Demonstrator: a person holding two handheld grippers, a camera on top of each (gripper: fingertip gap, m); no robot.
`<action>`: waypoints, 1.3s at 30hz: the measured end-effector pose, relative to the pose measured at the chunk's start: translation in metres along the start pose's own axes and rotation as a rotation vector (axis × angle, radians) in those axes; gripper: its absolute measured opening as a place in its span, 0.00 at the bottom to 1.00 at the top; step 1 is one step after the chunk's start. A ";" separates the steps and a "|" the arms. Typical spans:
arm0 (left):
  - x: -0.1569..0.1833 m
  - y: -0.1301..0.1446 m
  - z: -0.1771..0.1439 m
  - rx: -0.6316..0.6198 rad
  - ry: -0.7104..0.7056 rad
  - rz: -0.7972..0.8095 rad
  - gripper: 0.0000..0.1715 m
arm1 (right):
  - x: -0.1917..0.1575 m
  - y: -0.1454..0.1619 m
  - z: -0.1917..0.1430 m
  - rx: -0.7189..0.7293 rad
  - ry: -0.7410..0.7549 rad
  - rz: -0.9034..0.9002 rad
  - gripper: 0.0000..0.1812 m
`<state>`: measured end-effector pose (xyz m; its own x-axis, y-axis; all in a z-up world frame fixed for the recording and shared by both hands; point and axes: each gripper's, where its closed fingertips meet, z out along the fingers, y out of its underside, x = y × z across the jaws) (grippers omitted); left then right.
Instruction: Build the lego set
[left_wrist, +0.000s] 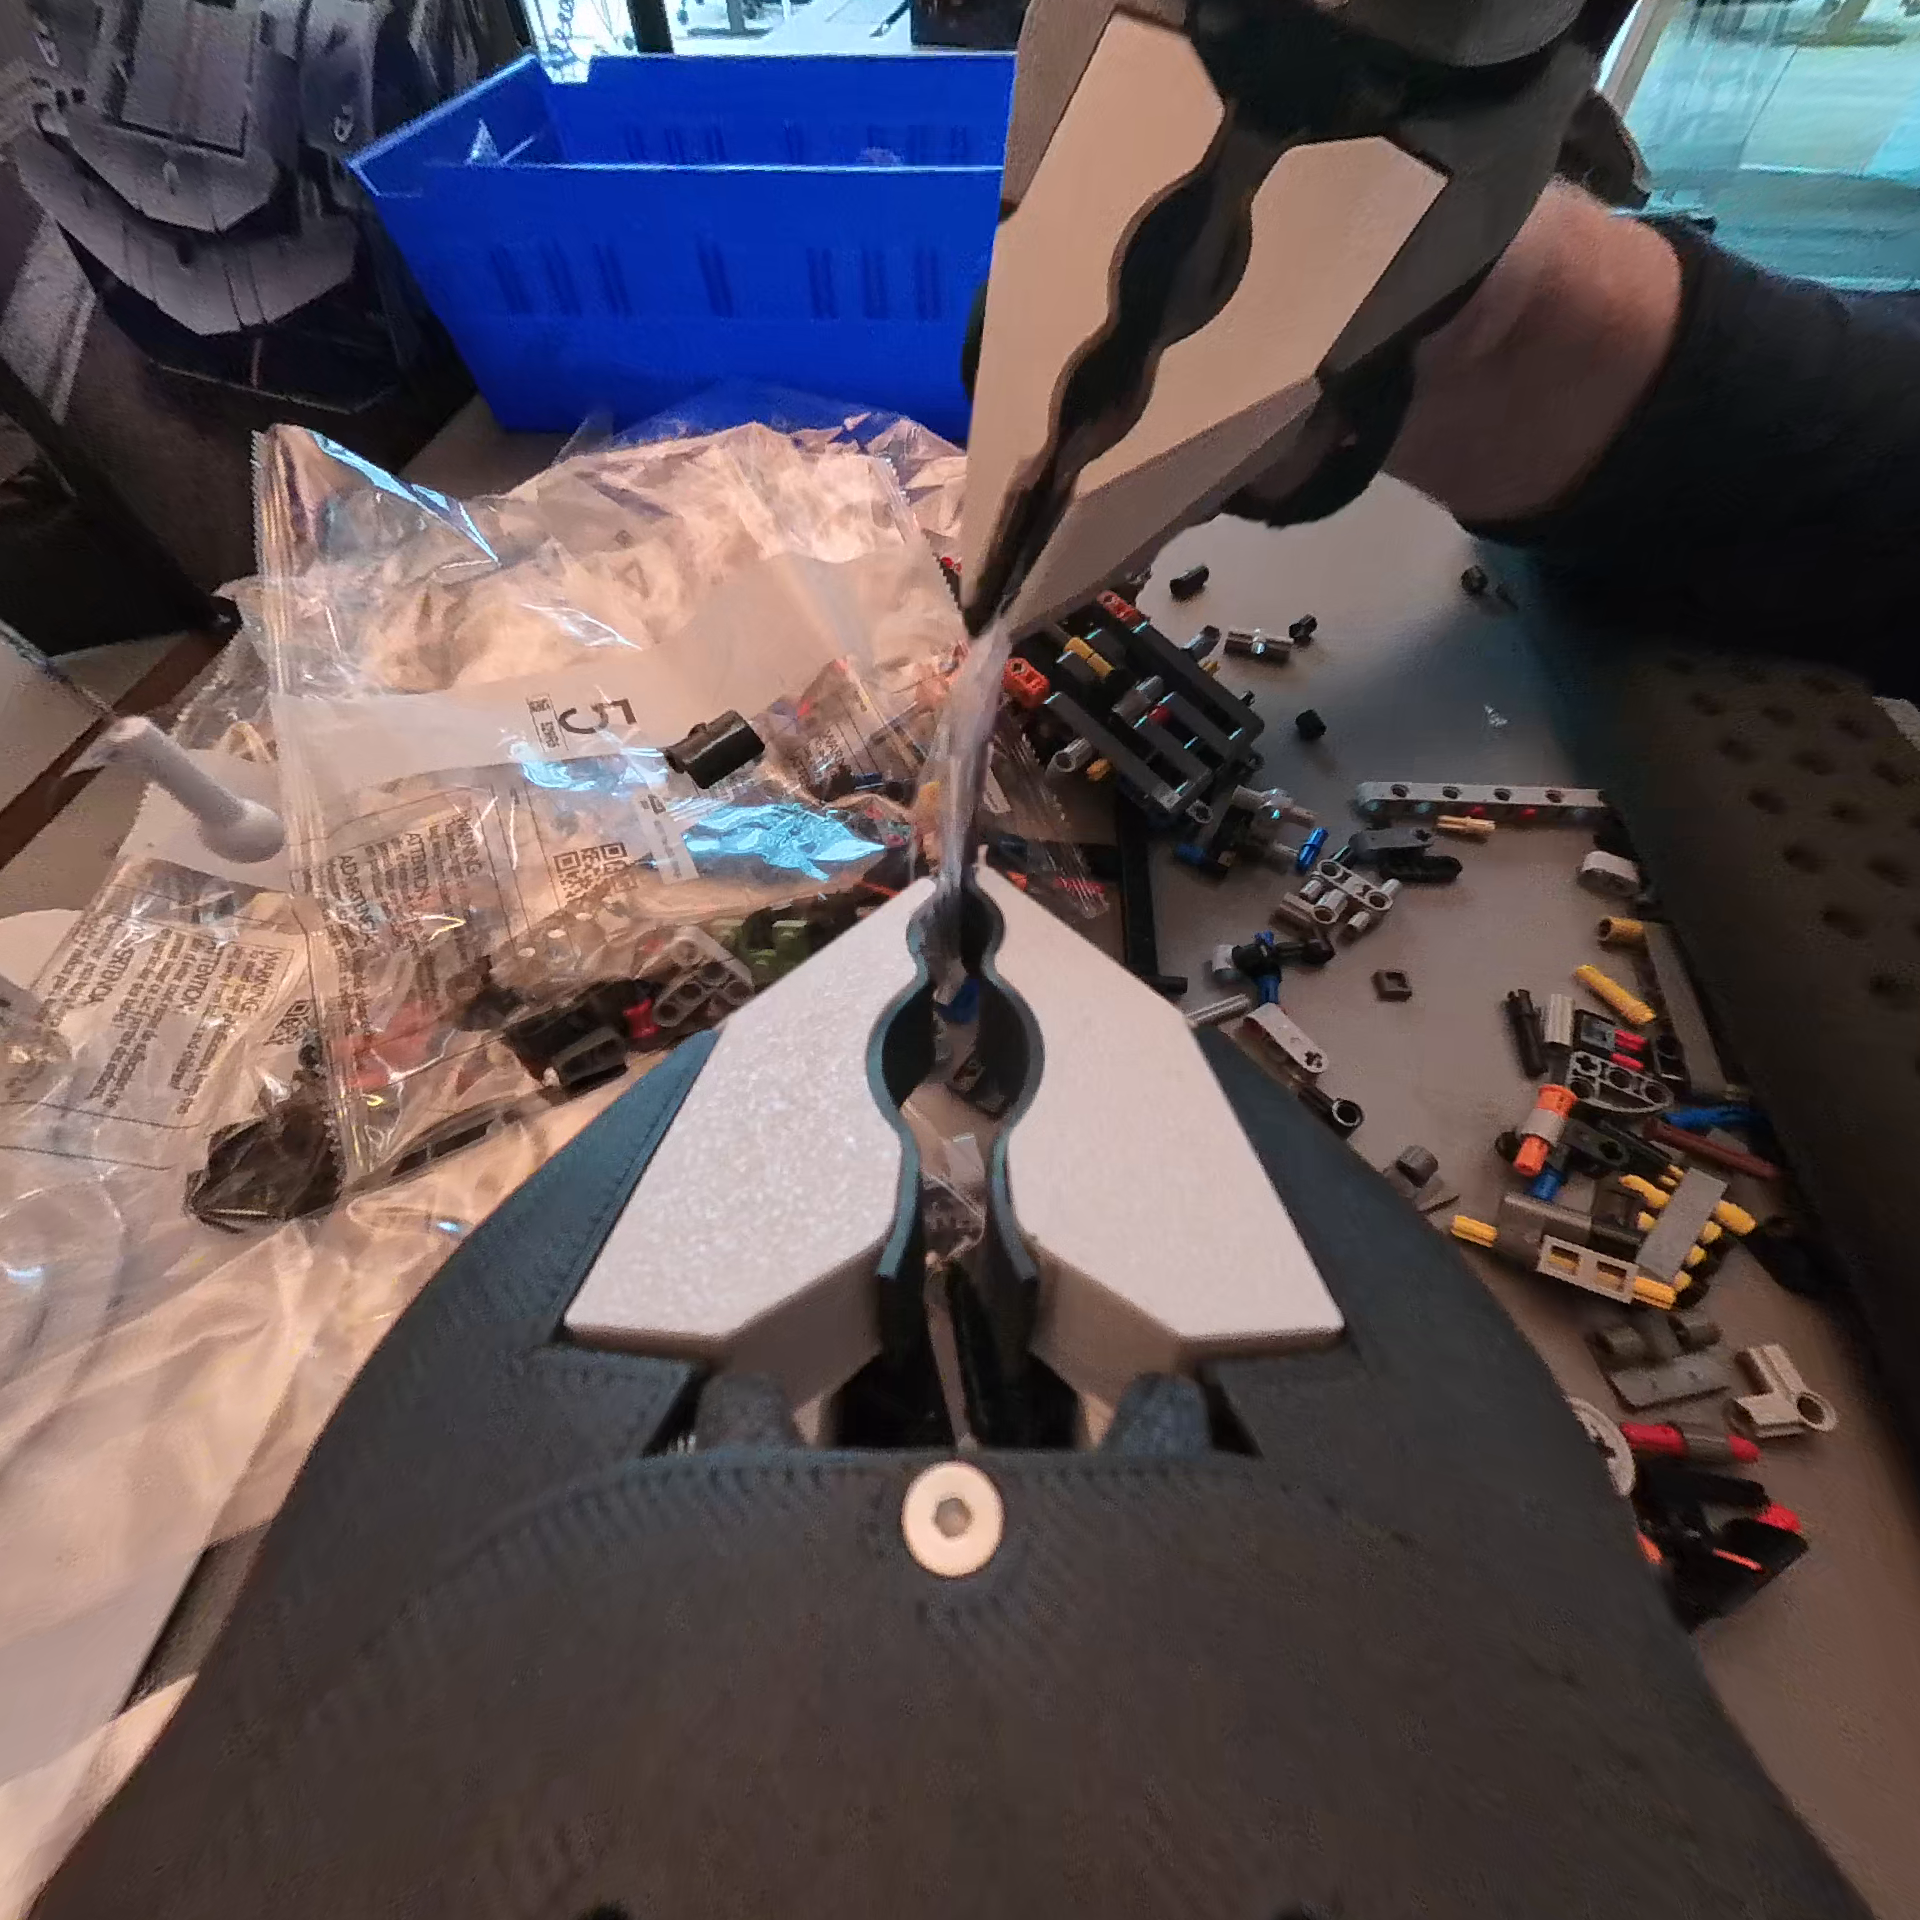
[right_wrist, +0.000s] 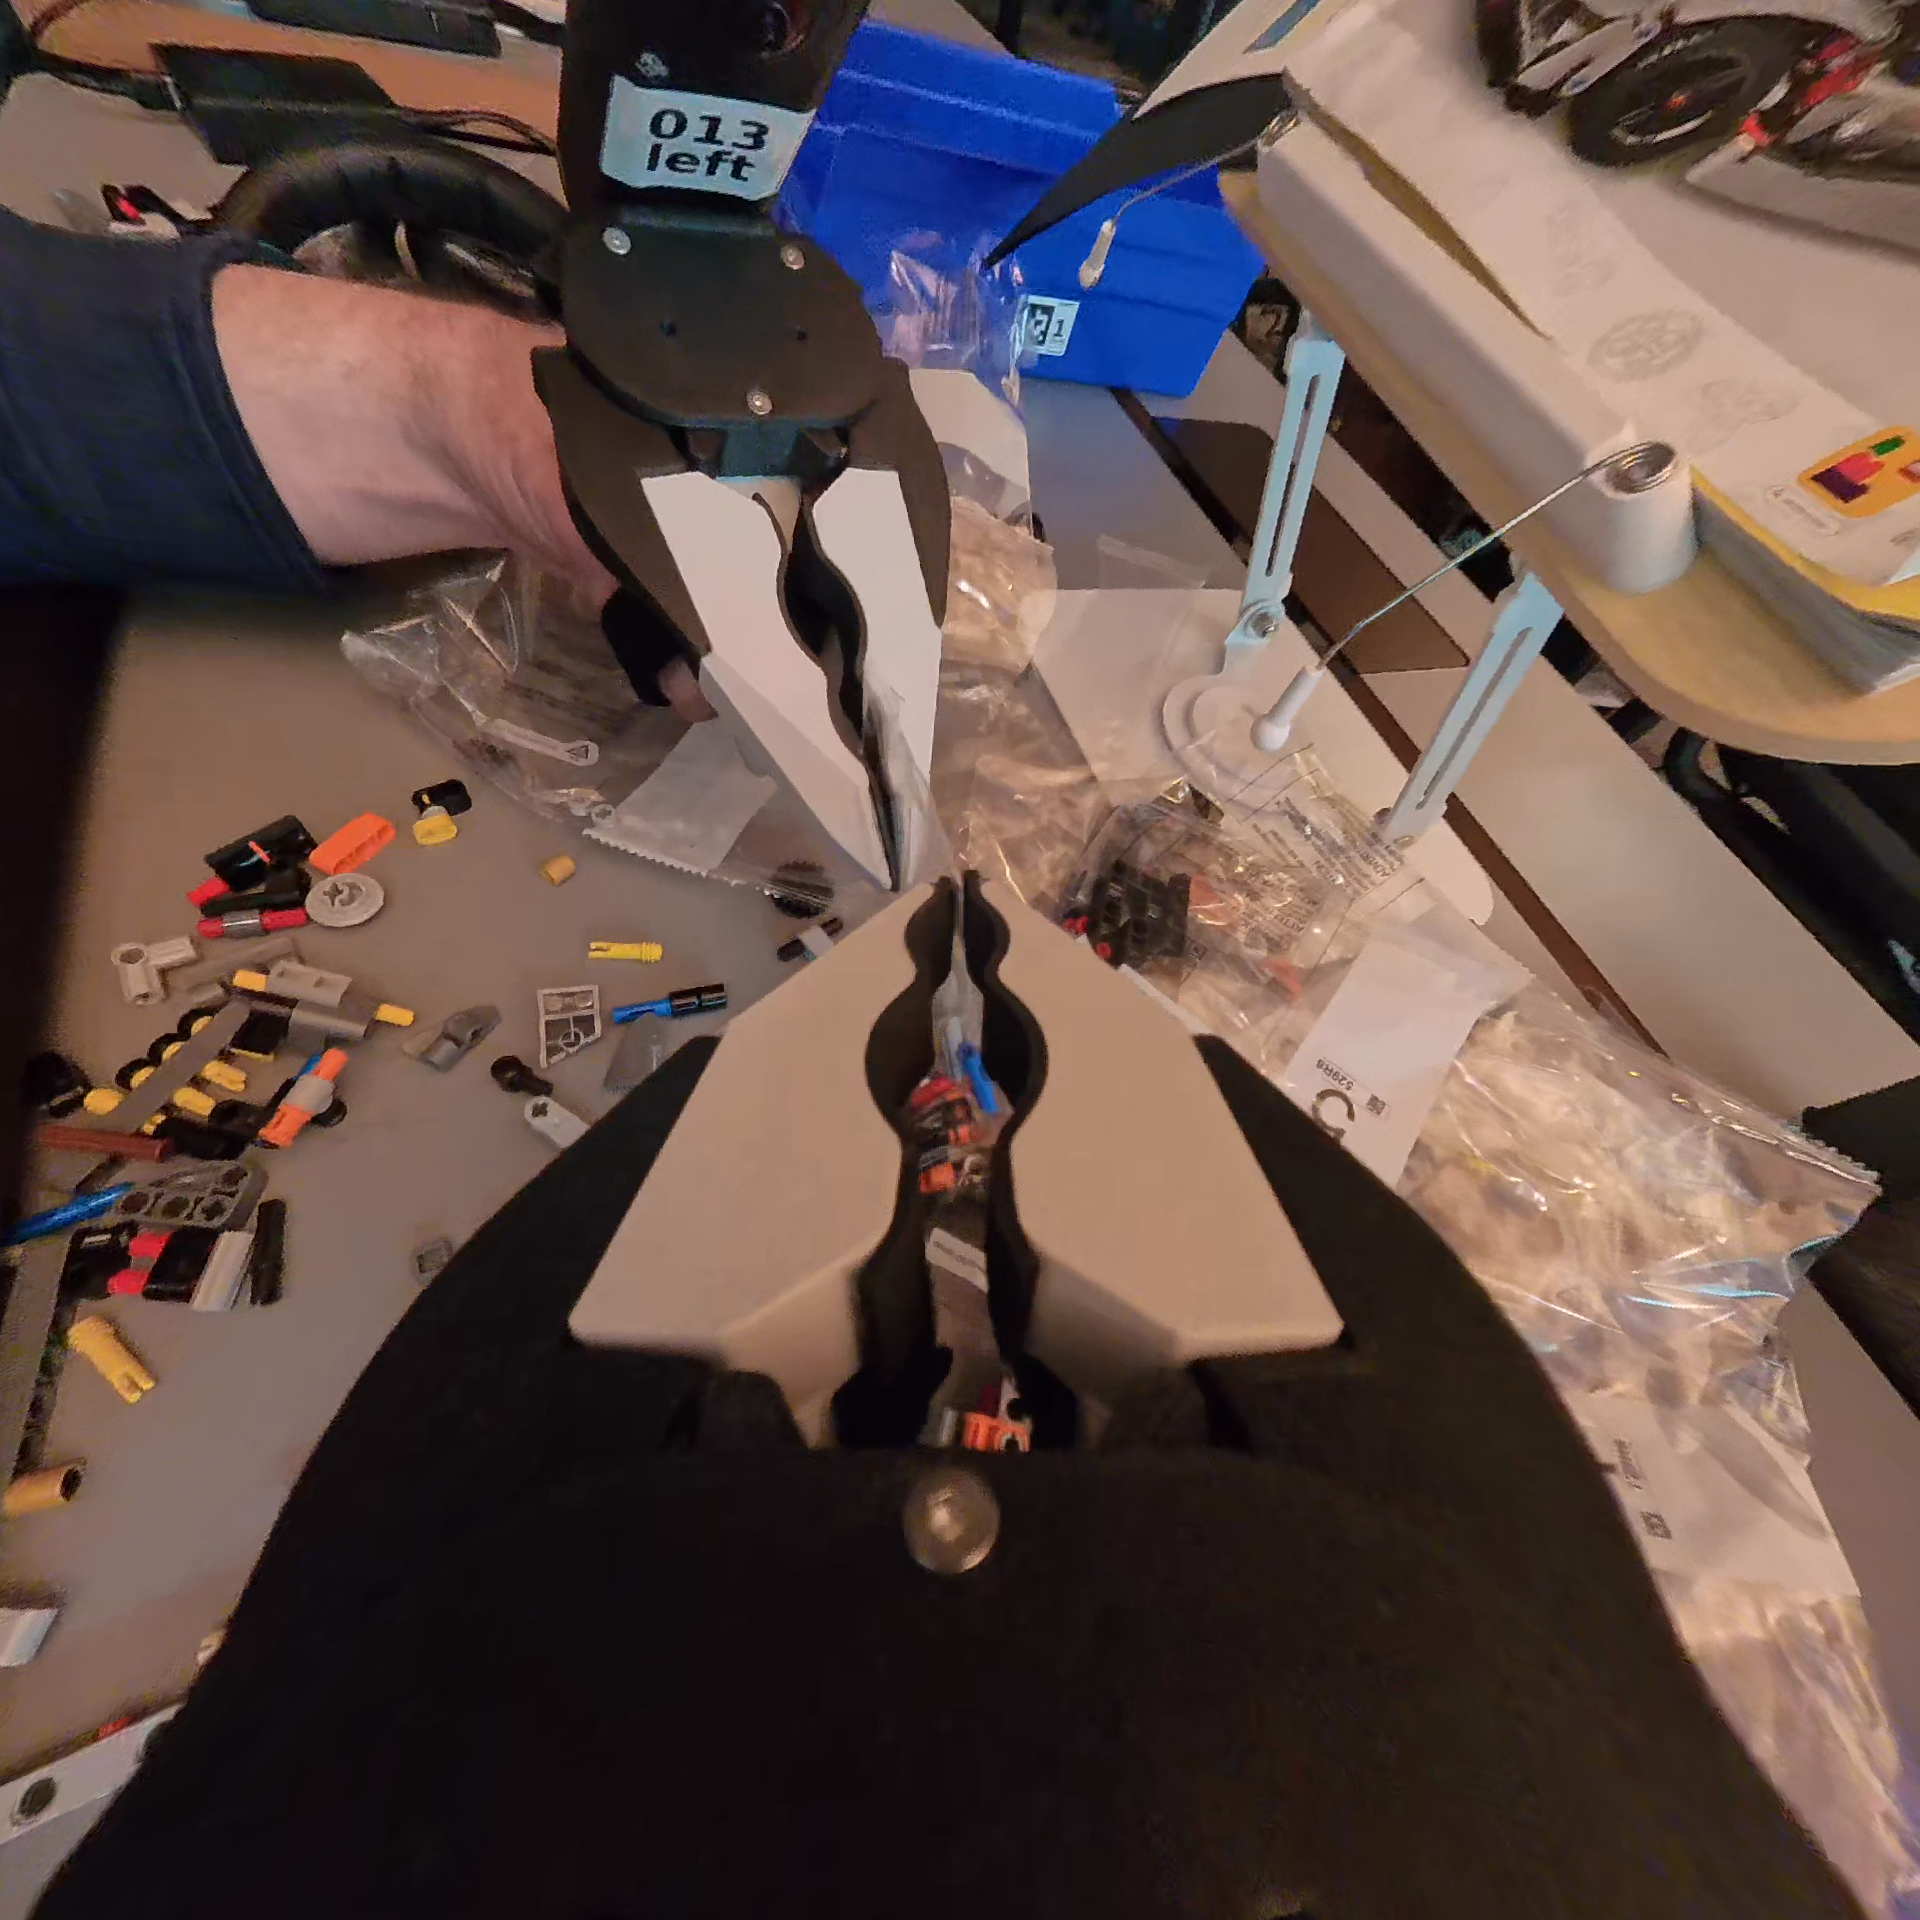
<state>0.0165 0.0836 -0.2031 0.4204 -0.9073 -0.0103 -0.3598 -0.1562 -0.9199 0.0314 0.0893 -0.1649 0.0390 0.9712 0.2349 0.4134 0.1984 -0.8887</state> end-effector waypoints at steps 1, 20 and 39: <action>-0.002 0.002 0.000 -0.010 -0.011 -0.001 0.00 | 0.000 -0.002 -0.002 0.004 0.002 -0.006 0.01; -0.014 0.011 0.006 -0.053 -0.073 0.003 0.00 | -0.173 0.040 0.004 -0.279 -0.756 -0.196 0.10; -0.013 0.016 0.010 -0.077 -0.068 0.013 0.00 | -0.188 0.075 -0.008 -0.458 -0.857 -0.177 0.04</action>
<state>0.0140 0.0966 -0.2215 0.4701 -0.8811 -0.0514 -0.4278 -0.1766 -0.8865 0.0624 -0.0794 -0.2722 -0.6547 0.7353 -0.1752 0.6690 0.4557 -0.5872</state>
